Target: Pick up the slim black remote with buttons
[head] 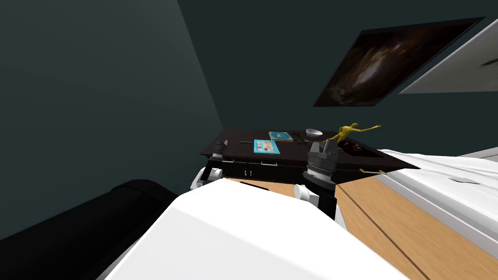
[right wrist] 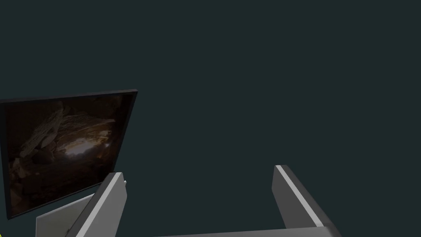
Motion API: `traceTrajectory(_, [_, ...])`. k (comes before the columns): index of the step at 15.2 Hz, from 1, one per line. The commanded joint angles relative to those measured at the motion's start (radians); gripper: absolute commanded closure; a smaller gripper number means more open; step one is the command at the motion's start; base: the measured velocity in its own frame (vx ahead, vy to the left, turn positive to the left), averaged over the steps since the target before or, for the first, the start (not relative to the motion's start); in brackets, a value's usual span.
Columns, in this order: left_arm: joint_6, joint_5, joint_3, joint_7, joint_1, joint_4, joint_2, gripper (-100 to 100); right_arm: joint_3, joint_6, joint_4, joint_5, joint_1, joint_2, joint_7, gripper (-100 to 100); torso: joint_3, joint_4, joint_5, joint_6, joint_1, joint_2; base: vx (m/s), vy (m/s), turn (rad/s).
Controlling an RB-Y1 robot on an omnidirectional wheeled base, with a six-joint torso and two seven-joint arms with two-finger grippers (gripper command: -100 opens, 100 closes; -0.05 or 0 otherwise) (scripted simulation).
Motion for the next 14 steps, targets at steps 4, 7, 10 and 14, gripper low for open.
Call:
traceTrajectory(4, [0.099, 0.052, 0.040, 0.022, -0.020, 0.050, 0.089, -100, 0.000, 0.000, 0.000, 0.000, 0.000, 0.000, 0.000, 0, 0.000, 0.000, 0.000, 0.000, 0.000, 0.000, -0.028, 0.018, -0.194])
traceTrajectory(7, [0.146, 0.077, 0.059, 0.031, -0.031, 0.076, 0.126, -100, 0.000, 0.000, 0.000, 0.000, 0.000, 0.000, 0.000, 0, 0.000, 0.000, 0.000, 0.000, 0.000, 0.000, -0.031, 0.015, -0.150])
traceTrajectory(10, [0.196, 0.103, 0.079, 0.041, -0.043, 0.104, 0.163, -100, 0.000, 0.000, 0.000, 0.000, 0.000, 0.000, 0.000, 0, 0.000, 0.000, 0.000, 0.000, 0.000, 0.000, -0.024, 0.008, -0.142])
traceTrajectory(14, [0.286, 0.161, 0.122, 0.062, -0.068, 0.164, 0.237, -100, 0.000, 0.000, 0.000, 0.000, 0.000, 0.000, 0.000, 0, 0.000, 0.000, 0.000, 0.000, 0.000, 0.000, -0.026, 0.011, -0.175])
